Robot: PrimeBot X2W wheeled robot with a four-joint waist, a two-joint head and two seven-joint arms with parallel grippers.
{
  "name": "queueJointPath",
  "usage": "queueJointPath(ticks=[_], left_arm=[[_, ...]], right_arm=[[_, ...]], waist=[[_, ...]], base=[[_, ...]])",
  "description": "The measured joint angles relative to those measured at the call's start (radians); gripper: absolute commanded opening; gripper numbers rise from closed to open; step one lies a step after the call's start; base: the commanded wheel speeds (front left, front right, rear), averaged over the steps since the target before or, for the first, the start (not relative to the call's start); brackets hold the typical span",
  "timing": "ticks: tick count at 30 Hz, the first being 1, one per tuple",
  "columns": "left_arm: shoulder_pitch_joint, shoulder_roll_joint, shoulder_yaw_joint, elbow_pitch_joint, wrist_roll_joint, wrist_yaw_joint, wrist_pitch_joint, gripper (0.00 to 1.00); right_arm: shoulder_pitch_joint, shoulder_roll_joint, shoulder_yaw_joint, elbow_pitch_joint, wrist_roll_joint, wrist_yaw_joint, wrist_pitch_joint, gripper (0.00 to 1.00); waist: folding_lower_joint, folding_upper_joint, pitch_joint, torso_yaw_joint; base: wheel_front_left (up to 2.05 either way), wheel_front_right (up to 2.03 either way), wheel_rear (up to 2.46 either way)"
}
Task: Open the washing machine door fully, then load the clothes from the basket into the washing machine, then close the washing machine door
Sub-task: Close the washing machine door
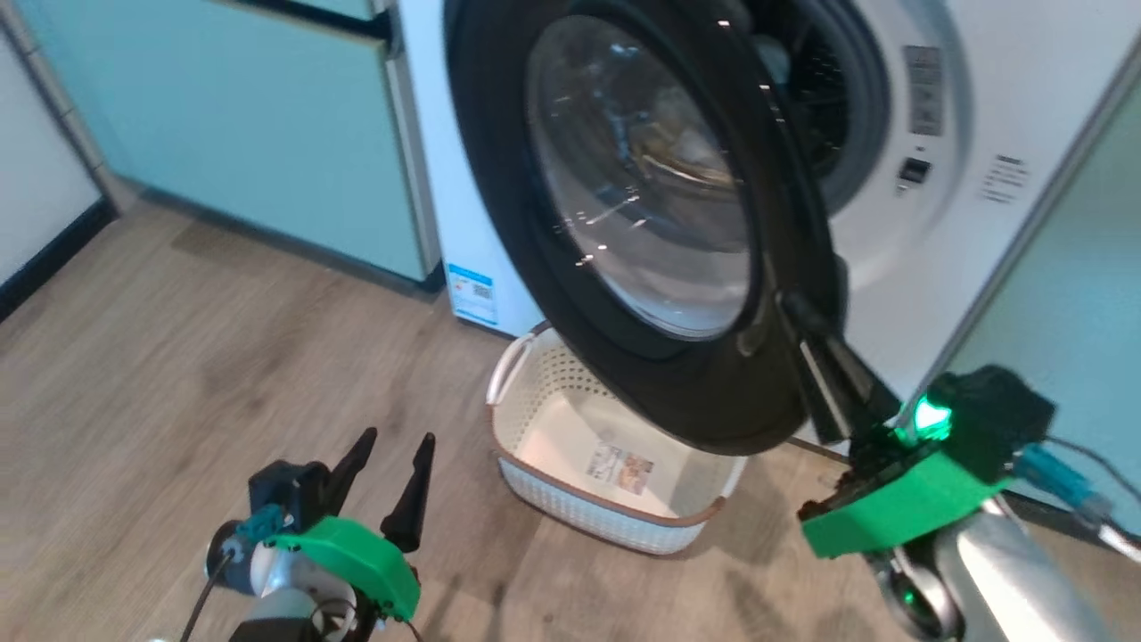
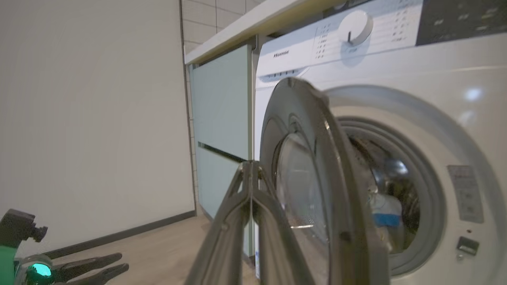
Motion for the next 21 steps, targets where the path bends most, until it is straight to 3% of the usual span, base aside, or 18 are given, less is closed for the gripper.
queueJointPath(ticks=[11,21], left_arm=[[-0.043,-0.023,-0.042,-0.004,0.0,0.0,0.0,1.0],[-0.058,-0.036,-0.043,-0.026,0.014,0.0,0.0,1.0]], right_arm=[[0.007,0.04,0.027,0.249,-0.019,0.0,0.0,0.0],[0.005,0.055,-0.053,0.401,-0.023,0.0,0.0,0.0]], waist=[[0.0,0.0,0.022,0.116],[0.0001,0.0,0.056,0.134]], base=[[0.0,0.0,0.0],[0.0,0.0,0.0]])
